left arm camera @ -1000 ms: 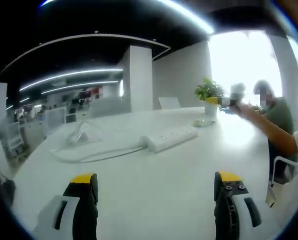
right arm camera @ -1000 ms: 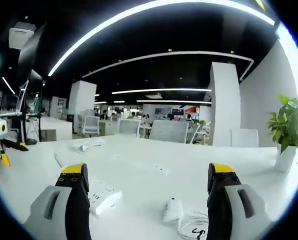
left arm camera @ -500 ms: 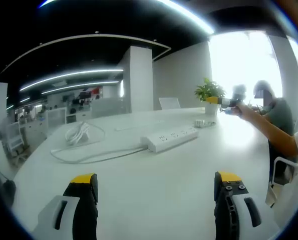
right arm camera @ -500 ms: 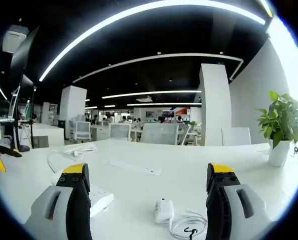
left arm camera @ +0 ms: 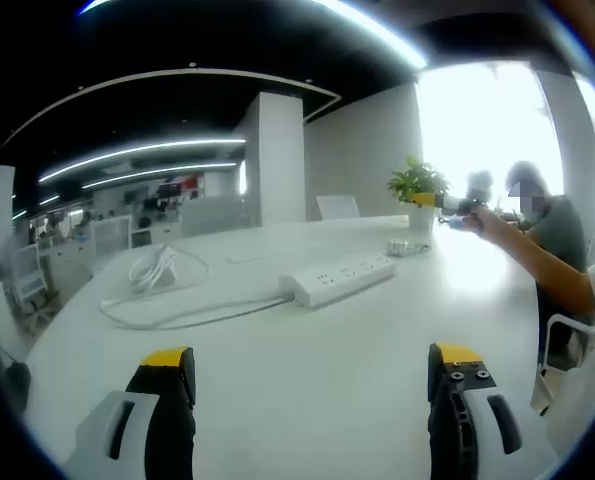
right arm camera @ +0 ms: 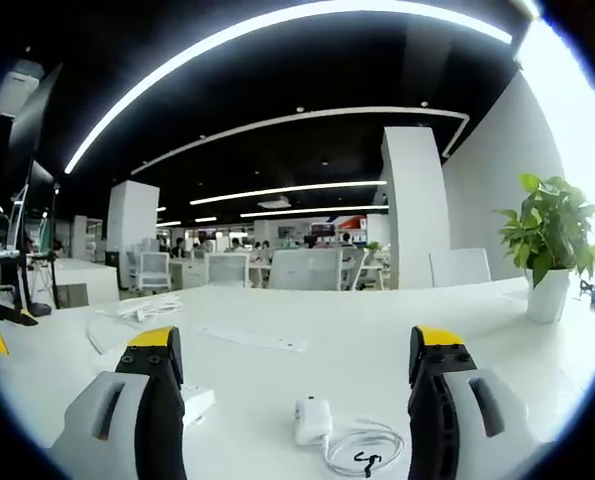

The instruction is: Straighten the power strip on the desk, plug the charger into it

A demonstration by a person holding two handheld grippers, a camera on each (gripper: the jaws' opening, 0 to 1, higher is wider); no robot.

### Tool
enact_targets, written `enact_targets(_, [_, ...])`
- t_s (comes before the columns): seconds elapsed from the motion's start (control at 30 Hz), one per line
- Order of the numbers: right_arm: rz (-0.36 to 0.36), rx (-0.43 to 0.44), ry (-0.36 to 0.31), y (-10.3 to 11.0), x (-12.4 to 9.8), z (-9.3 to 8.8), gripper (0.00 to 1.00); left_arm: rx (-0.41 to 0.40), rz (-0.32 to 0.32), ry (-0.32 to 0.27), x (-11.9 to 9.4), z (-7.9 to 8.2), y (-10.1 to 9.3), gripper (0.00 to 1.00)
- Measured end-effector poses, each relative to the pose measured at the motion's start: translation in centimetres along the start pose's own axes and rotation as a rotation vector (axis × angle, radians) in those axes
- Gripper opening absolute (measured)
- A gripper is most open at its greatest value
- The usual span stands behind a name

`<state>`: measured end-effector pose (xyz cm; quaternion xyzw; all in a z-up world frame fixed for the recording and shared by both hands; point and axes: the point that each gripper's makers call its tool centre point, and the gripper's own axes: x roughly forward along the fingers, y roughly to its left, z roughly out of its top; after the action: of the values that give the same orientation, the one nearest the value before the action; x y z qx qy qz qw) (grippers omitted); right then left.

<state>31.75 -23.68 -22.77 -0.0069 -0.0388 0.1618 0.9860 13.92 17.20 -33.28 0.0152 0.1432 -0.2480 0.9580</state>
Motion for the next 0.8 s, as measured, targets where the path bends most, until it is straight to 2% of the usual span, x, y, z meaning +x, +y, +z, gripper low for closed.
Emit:
enact_targets(0.6, [-0.003, 0.003, 0.007, -0.1, 1.0, -1.1, 0.93, -0.005, 0.010, -0.006, -0.2, 0.1, 0.2, 0.99])
enact_targets(0.8, [-0.013, 0.004, 0.003, -0.4, 1.3, -1.4, 0.96, -0.009, 0.013, -0.009, -0.3, 0.1, 0.3, 0.99])
